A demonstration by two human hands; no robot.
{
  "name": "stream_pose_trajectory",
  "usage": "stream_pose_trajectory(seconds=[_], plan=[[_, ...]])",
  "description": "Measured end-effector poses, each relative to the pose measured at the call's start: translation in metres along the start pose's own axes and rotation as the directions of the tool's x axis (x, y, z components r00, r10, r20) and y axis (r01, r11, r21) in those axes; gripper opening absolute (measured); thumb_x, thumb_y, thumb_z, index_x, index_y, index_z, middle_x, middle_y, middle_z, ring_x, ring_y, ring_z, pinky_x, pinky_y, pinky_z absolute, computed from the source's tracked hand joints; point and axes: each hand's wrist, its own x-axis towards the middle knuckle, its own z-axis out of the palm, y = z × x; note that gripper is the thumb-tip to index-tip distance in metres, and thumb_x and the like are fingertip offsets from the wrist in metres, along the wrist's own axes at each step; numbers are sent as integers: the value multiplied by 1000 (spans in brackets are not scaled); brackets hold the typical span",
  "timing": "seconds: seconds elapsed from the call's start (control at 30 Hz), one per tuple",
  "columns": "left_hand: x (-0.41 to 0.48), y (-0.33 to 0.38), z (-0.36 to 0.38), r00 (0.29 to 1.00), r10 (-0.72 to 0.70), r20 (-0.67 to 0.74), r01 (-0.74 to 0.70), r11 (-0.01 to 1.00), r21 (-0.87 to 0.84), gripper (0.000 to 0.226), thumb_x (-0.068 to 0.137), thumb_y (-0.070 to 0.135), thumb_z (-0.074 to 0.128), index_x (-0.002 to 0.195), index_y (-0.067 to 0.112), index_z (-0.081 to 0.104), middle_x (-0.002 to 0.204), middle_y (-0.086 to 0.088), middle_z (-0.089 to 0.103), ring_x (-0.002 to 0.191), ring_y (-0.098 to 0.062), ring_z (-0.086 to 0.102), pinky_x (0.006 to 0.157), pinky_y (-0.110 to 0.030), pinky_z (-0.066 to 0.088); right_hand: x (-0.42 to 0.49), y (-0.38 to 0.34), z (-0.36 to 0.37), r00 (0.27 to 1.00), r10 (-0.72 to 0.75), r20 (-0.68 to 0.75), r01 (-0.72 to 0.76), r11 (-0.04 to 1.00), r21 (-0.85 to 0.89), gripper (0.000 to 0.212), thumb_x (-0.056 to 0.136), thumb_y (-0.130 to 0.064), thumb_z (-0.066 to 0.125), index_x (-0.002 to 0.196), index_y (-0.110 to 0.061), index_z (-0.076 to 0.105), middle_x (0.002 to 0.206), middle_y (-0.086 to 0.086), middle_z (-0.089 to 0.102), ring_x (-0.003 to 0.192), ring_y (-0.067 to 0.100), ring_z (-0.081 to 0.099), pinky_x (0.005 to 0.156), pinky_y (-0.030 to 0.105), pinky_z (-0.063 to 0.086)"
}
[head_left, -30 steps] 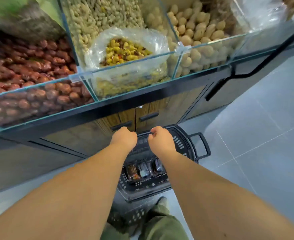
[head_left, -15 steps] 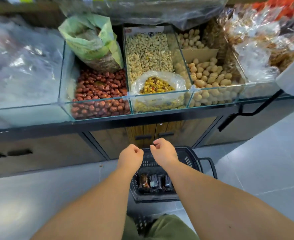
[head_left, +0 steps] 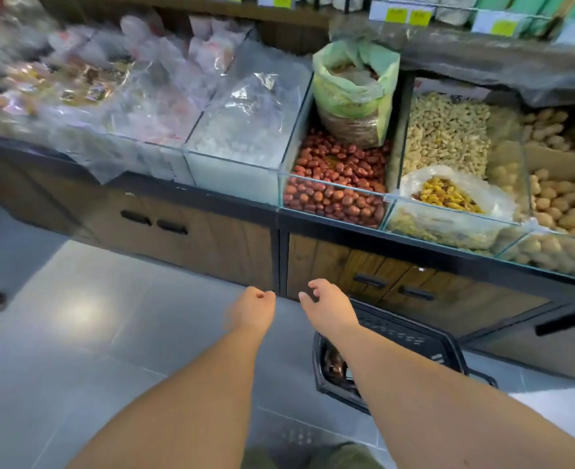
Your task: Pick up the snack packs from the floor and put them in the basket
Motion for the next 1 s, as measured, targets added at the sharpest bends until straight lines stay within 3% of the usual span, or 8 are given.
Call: stream_pose_trajectory(seconds=[0.23, 0.43, 0.67, 1.0], plan=[[27, -110, -113, 977, -144, -159, 140, 989, -39, 32, 96, 23, 45, 112, 0, 61, 119, -22, 62, 112, -34, 57, 86, -33, 44, -5, -117, 116, 982, -120, 150, 133, 988, -83, 44, 98, -36, 46, 137, -16, 44, 136, 7, 45, 112, 26, 55, 90, 43, 51], [44, -211, -210, 922, -286, -262, 226, 945, -237, 29, 95, 22, 44, 109, 5, 62, 116, -18, 64, 108, -32, 58, 85, -31, 44, -15, -214, 219, 933, -257, 251, 292, 950, -113, 42, 97, -30, 49, 134, -10, 47, 136, 11, 46, 124, 25, 47, 104, 36, 39], [46, -312, -287, 801, -483, -354, 310, 840, -446, 23, 91, 25, 47, 101, 9, 62, 105, -12, 66, 94, -28, 57, 73, -27, 39, -29, -308, 321, 838, -371, 400, 461, 874, -154, 41, 95, -29, 52, 132, -12, 50, 133, 13, 50, 124, 26, 47, 105, 31, 33], [119, -400, -403, 576, -709, -407, 368, 669, -645, 23, 91, 24, 47, 104, 12, 61, 104, -8, 66, 86, -24, 55, 70, -24, 40, 18, -464, 438, 628, -480, 613, 680, 721, -133, 40, 96, -31, 49, 133, -13, 49, 132, 13, 47, 121, 28, 49, 104, 33, 37]])
